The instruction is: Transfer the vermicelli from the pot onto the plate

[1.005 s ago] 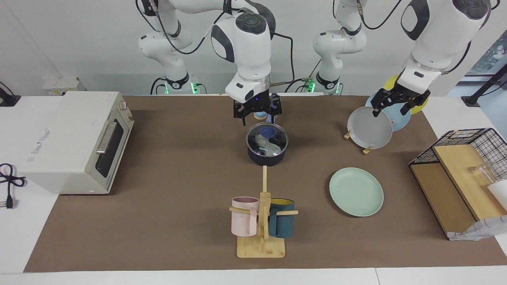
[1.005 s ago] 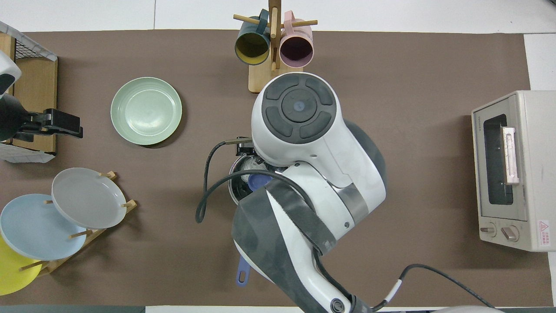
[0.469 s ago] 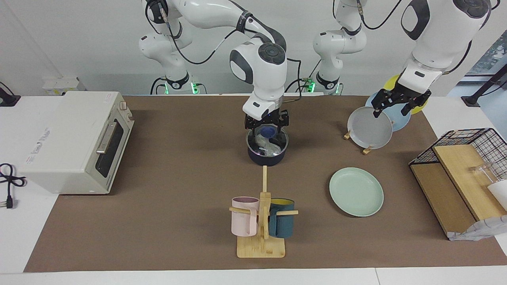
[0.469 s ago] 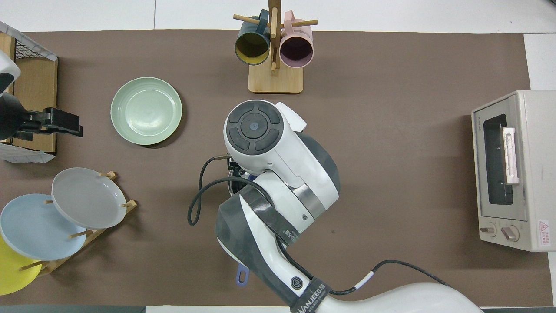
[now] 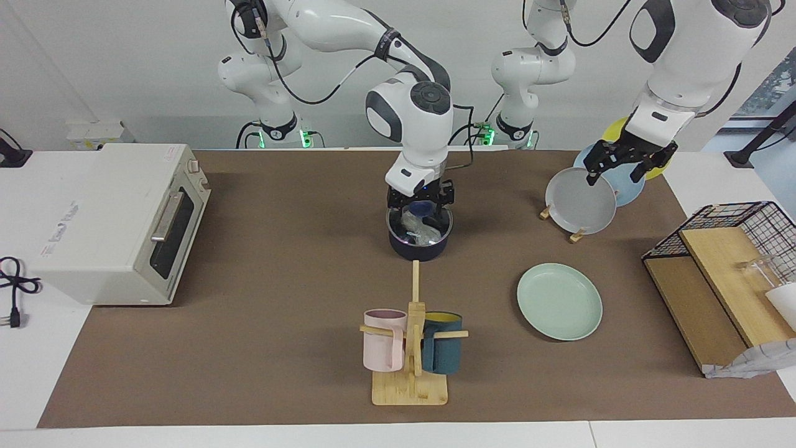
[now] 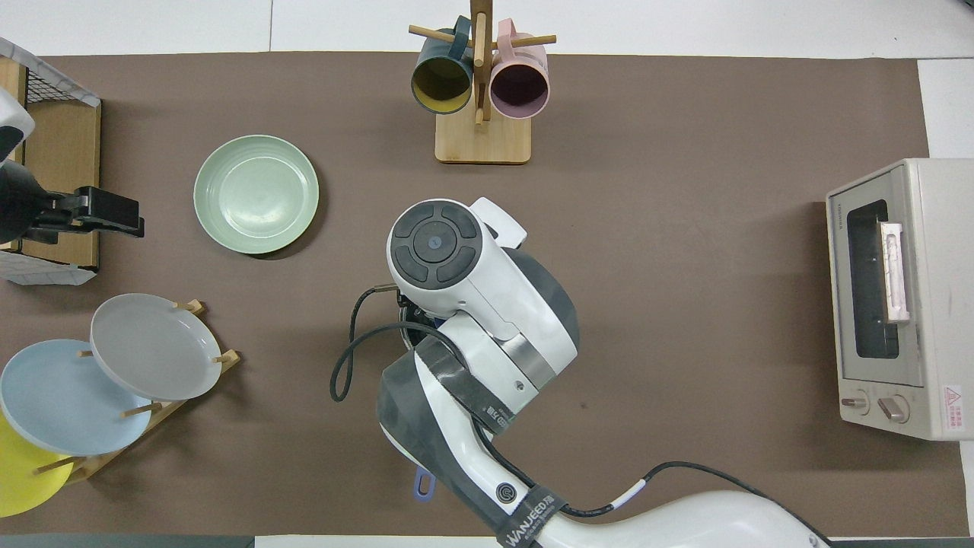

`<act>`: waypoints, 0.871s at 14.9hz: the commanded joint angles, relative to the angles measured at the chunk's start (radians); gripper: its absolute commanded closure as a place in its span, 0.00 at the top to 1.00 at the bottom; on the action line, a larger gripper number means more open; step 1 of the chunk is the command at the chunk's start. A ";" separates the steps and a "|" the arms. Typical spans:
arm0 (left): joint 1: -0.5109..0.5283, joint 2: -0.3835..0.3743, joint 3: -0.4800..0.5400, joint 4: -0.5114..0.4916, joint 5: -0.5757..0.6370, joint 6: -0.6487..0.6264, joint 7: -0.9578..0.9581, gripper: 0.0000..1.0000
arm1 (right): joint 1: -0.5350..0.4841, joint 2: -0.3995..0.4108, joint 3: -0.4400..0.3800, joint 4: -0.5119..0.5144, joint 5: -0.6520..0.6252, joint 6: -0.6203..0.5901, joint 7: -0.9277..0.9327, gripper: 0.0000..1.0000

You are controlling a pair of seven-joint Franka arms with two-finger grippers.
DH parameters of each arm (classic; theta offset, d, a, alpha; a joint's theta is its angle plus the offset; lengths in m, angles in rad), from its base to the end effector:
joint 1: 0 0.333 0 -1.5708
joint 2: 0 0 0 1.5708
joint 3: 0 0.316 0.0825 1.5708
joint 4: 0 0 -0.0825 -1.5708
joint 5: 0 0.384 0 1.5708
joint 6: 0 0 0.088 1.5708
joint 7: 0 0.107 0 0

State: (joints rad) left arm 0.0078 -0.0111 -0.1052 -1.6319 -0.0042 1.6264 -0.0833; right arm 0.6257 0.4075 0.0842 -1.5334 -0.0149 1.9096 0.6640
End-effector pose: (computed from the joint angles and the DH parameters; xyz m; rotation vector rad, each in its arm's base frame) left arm 0.5525 -0.0547 0.6066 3.1380 -0.0218 0.0082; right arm 0.5162 0.4323 0.4195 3.1364 0.0701 -0.0556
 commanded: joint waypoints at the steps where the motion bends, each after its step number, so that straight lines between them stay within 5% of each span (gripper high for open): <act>1: 0.017 -0.029 -0.008 -0.039 -0.013 0.027 0.004 1.00 | 0.002 -0.015 0.000 -0.050 -0.017 0.029 0.023 1.00; 13: 0.018 -0.029 -0.007 -0.039 -0.013 0.027 0.004 1.00 | 0.022 -0.026 0.002 -0.083 -0.014 0.046 0.037 1.00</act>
State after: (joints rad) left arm 0.0079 -0.0111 -0.1050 -1.6324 -0.0042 1.6290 -0.0835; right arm 0.6493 0.4066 0.0838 -1.5795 -0.0160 1.9299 0.6795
